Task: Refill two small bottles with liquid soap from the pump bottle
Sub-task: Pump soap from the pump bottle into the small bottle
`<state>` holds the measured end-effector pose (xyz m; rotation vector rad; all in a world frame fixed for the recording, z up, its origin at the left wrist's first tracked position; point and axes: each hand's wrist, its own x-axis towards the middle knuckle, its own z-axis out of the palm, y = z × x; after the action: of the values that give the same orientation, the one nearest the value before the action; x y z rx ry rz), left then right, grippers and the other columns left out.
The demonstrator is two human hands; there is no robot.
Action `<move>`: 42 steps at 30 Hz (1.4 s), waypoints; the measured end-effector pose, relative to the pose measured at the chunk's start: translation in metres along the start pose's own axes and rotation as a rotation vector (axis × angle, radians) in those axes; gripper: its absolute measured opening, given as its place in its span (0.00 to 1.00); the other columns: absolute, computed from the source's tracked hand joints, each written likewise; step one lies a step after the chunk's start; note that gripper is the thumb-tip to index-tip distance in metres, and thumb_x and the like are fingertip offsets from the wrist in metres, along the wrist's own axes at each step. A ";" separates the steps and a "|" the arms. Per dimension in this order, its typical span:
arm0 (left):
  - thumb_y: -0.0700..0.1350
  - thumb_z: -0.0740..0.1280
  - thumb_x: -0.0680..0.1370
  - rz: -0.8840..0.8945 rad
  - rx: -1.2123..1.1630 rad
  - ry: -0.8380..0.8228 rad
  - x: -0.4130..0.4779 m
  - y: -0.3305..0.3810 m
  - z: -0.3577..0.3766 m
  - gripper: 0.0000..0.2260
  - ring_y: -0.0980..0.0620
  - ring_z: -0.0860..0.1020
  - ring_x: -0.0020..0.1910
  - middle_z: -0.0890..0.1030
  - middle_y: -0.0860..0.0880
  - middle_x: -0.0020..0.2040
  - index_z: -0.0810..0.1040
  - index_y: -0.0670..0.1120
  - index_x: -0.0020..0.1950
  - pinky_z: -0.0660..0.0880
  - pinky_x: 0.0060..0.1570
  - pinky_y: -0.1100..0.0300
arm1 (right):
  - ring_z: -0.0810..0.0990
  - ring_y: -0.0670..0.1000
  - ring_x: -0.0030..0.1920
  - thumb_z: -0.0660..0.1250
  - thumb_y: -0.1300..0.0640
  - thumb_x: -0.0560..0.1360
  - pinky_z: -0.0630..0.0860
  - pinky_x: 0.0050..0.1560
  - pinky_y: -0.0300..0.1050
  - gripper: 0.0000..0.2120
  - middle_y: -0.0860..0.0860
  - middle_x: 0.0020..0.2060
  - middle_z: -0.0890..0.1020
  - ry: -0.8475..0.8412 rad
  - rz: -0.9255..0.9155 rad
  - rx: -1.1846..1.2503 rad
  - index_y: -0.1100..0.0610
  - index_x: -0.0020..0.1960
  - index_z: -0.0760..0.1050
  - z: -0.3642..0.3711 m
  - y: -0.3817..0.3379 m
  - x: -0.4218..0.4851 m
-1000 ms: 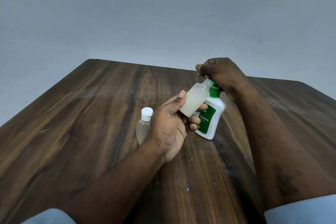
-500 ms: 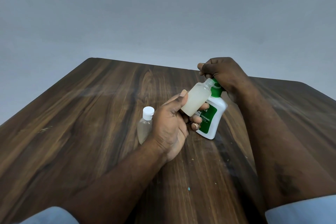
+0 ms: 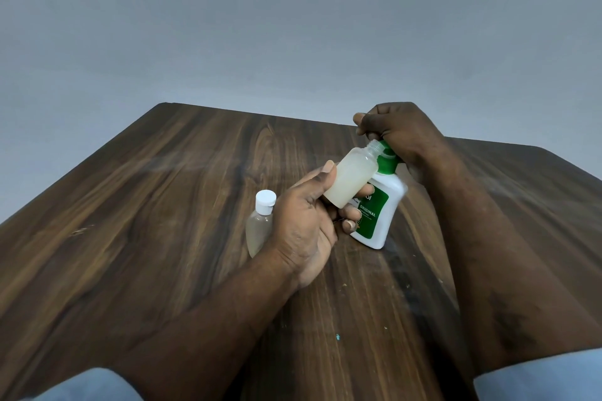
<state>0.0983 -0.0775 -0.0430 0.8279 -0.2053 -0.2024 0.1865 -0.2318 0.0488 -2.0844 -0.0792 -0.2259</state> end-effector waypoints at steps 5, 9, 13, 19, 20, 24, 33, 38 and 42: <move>0.52 0.58 0.86 -0.009 0.004 0.005 0.000 0.000 -0.001 0.20 0.52 0.75 0.32 0.84 0.38 0.49 0.78 0.39 0.66 0.72 0.31 0.62 | 0.75 0.33 0.26 0.71 0.59 0.79 0.69 0.37 0.39 0.11 0.41 0.24 0.78 0.014 -0.014 -0.024 0.69 0.49 0.82 0.000 0.000 0.000; 0.52 0.58 0.86 -0.011 0.003 -0.004 0.000 0.000 -0.001 0.19 0.52 0.75 0.32 0.84 0.38 0.49 0.79 0.40 0.65 0.72 0.31 0.61 | 0.72 0.39 0.25 0.73 0.52 0.79 0.68 0.35 0.41 0.13 0.45 0.27 0.76 0.039 -0.059 -0.028 0.56 0.38 0.81 -0.004 -0.003 0.001; 0.51 0.59 0.85 0.000 0.000 -0.006 0.000 0.001 -0.001 0.18 0.52 0.74 0.32 0.83 0.38 0.49 0.80 0.40 0.63 0.72 0.32 0.61 | 0.76 0.39 0.29 0.72 0.56 0.80 0.70 0.37 0.41 0.12 0.43 0.24 0.76 0.015 -0.036 -0.012 0.58 0.38 0.80 -0.002 -0.003 0.001; 0.51 0.59 0.85 -0.014 -0.001 0.007 0.000 0.000 0.000 0.18 0.53 0.74 0.33 0.84 0.37 0.49 0.80 0.40 0.63 0.72 0.31 0.62 | 0.74 0.35 0.25 0.72 0.58 0.80 0.68 0.36 0.38 0.09 0.42 0.23 0.76 0.001 -0.021 -0.013 0.62 0.44 0.81 0.000 0.000 0.000; 0.51 0.59 0.85 -0.015 -0.002 0.008 0.000 -0.001 0.000 0.18 0.53 0.74 0.32 0.84 0.37 0.49 0.80 0.40 0.64 0.72 0.31 0.62 | 0.73 0.37 0.25 0.72 0.56 0.80 0.68 0.36 0.38 0.11 0.42 0.23 0.76 0.003 -0.027 -0.017 0.60 0.40 0.80 0.000 0.000 0.000; 0.52 0.59 0.85 -0.013 -0.004 0.012 0.001 0.000 -0.001 0.19 0.53 0.74 0.33 0.84 0.38 0.49 0.78 0.39 0.66 0.72 0.31 0.61 | 0.71 0.44 0.27 0.73 0.53 0.79 0.69 0.38 0.43 0.14 0.44 0.25 0.76 0.034 -0.058 -0.017 0.54 0.35 0.80 -0.002 0.000 0.002; 0.52 0.60 0.84 -0.013 -0.009 0.001 -0.001 0.001 0.000 0.18 0.52 0.74 0.32 0.84 0.38 0.48 0.79 0.40 0.64 0.71 0.32 0.62 | 0.75 0.44 0.30 0.73 0.55 0.79 0.71 0.39 0.43 0.14 0.44 0.24 0.76 -0.002 -0.034 0.001 0.55 0.35 0.79 0.000 -0.001 0.000; 0.51 0.60 0.85 -0.017 -0.007 0.005 -0.001 0.001 0.001 0.17 0.52 0.74 0.32 0.85 0.39 0.47 0.80 0.40 0.63 0.71 0.31 0.62 | 0.84 0.46 0.41 0.72 0.58 0.79 0.75 0.50 0.46 0.15 0.43 0.22 0.75 0.001 -0.038 -0.003 0.56 0.34 0.78 0.000 0.000 0.000; 0.51 0.59 0.85 -0.018 -0.003 0.005 0.000 0.000 0.000 0.18 0.53 0.74 0.32 0.84 0.38 0.48 0.79 0.40 0.64 0.72 0.32 0.61 | 0.81 0.46 0.34 0.73 0.54 0.79 0.75 0.44 0.46 0.15 0.43 0.23 0.76 0.031 -0.055 -0.012 0.53 0.34 0.79 -0.001 -0.001 0.001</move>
<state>0.0986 -0.0770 -0.0429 0.8277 -0.1926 -0.2178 0.1871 -0.2324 0.0508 -2.0918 -0.1166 -0.2925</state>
